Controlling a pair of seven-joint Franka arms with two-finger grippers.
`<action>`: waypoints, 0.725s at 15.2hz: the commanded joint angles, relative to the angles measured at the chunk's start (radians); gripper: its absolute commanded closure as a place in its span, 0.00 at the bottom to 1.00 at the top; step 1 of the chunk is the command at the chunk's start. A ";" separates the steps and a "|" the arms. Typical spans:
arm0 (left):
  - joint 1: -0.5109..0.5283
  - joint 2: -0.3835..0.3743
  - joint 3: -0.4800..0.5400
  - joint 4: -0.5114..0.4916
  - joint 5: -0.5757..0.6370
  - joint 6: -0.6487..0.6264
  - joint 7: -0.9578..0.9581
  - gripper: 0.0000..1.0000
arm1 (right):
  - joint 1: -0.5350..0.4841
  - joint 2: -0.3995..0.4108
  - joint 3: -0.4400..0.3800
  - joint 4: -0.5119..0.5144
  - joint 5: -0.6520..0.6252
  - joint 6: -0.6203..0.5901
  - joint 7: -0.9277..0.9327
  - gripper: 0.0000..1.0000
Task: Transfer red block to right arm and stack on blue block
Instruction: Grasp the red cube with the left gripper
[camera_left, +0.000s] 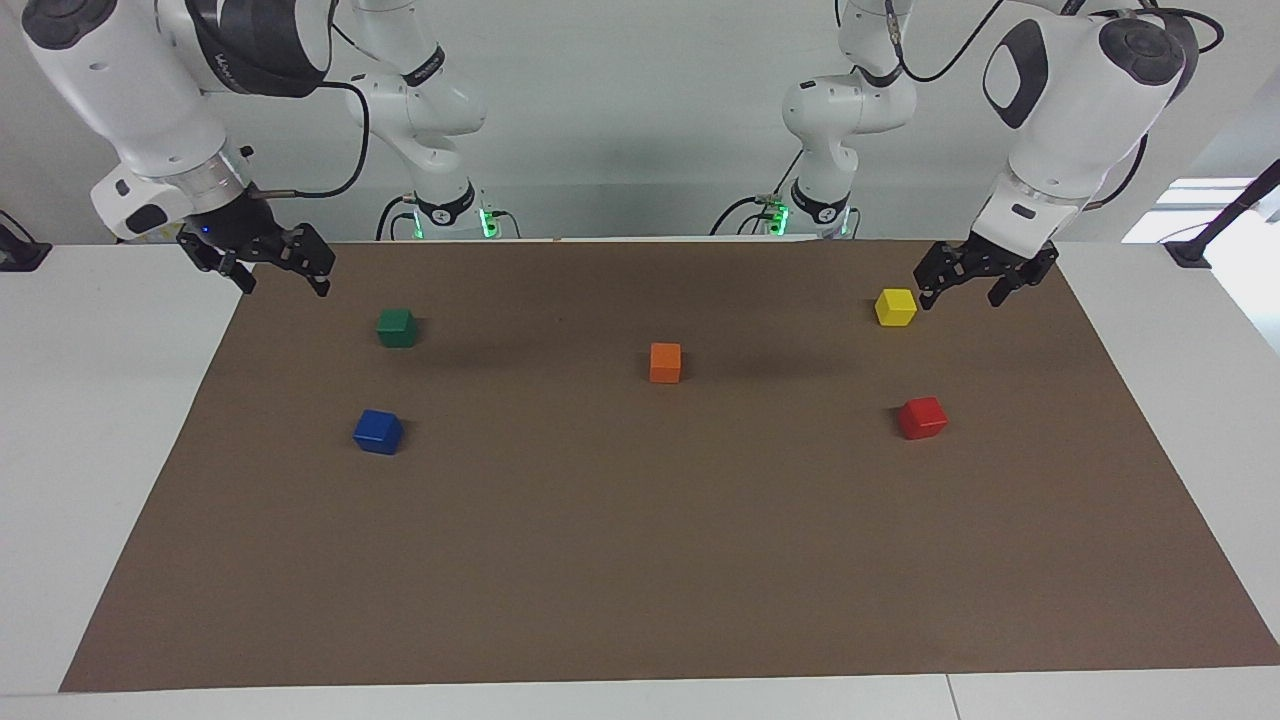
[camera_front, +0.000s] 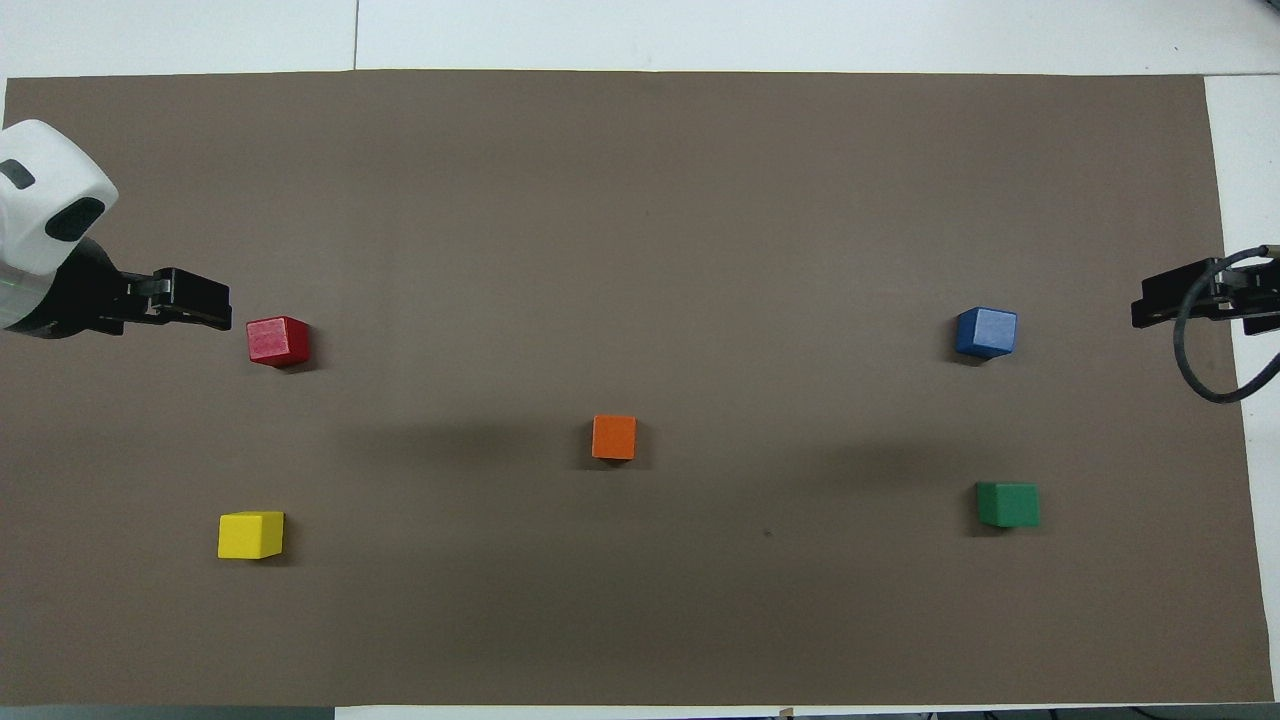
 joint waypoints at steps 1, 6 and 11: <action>0.001 -0.018 0.006 -0.019 -0.018 0.005 0.006 0.00 | -0.006 -0.024 0.009 -0.025 -0.006 0.013 -0.011 0.00; 0.007 -0.029 0.006 -0.029 -0.018 -0.008 0.009 0.00 | -0.009 -0.022 0.009 -0.025 -0.006 0.016 -0.015 0.00; 0.047 -0.021 0.008 -0.138 -0.015 0.159 0.012 0.00 | -0.014 -0.022 0.009 -0.025 -0.004 0.019 -0.015 0.00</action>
